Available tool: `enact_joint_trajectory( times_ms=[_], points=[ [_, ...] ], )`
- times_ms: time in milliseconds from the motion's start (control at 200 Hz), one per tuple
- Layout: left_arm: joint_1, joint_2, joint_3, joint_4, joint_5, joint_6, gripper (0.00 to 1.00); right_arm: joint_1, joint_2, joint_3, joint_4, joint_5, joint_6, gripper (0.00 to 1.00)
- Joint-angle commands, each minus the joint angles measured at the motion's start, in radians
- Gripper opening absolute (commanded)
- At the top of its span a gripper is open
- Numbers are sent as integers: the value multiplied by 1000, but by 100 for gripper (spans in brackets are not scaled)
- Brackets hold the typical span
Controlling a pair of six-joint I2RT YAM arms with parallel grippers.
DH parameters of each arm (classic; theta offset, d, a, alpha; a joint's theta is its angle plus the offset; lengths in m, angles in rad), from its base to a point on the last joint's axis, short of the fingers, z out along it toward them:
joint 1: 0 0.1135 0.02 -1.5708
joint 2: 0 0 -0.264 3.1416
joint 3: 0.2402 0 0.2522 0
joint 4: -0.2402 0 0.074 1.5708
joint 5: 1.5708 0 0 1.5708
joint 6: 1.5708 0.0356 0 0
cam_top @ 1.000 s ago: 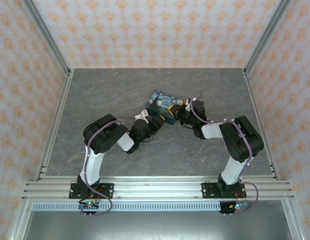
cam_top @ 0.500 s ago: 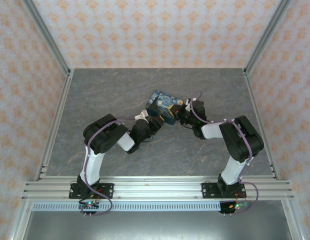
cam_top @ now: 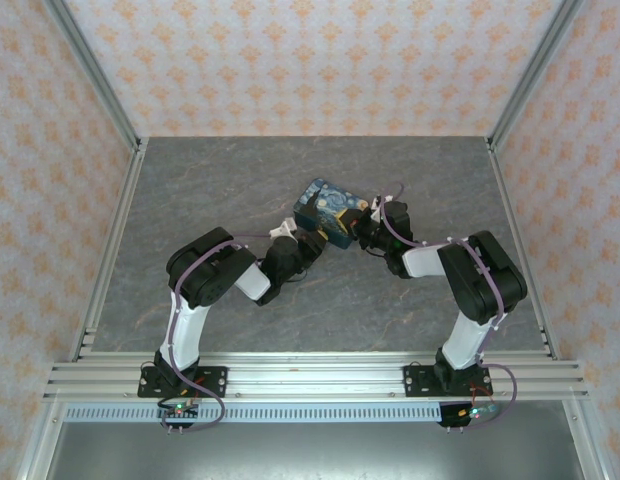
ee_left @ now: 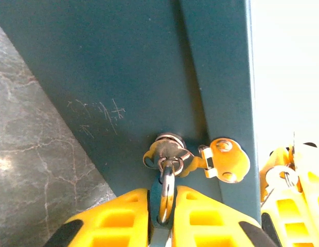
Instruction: Unlock a padlock with a key
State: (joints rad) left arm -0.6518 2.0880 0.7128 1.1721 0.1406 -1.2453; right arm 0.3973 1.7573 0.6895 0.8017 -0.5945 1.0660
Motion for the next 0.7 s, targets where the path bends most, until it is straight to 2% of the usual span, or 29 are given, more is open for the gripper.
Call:
enact_joint_trajectory(
  times_ms=[0, 60, 225, 435, 696],
  points=[
    [19, 41, 4, -83, -39, 1, 6, 0, 20, -1, -33, -12, 0, 0],
    [23, 33, -2, -87, -33, -2, 0, 1, 13, 3, -37, -14, -1, 0],
    [32, -21, -33, -122, -6, -2, 0, 0, -31, 4, -45, -32, -3, 0],
    [44, -145, -95, -196, 19, 3, 0, 1, -160, -49, -59, -56, 0, 0],
    [47, -345, -161, -426, 34, 58, 0, 54, -350, -156, -117, -45, -16, 0]
  ],
)
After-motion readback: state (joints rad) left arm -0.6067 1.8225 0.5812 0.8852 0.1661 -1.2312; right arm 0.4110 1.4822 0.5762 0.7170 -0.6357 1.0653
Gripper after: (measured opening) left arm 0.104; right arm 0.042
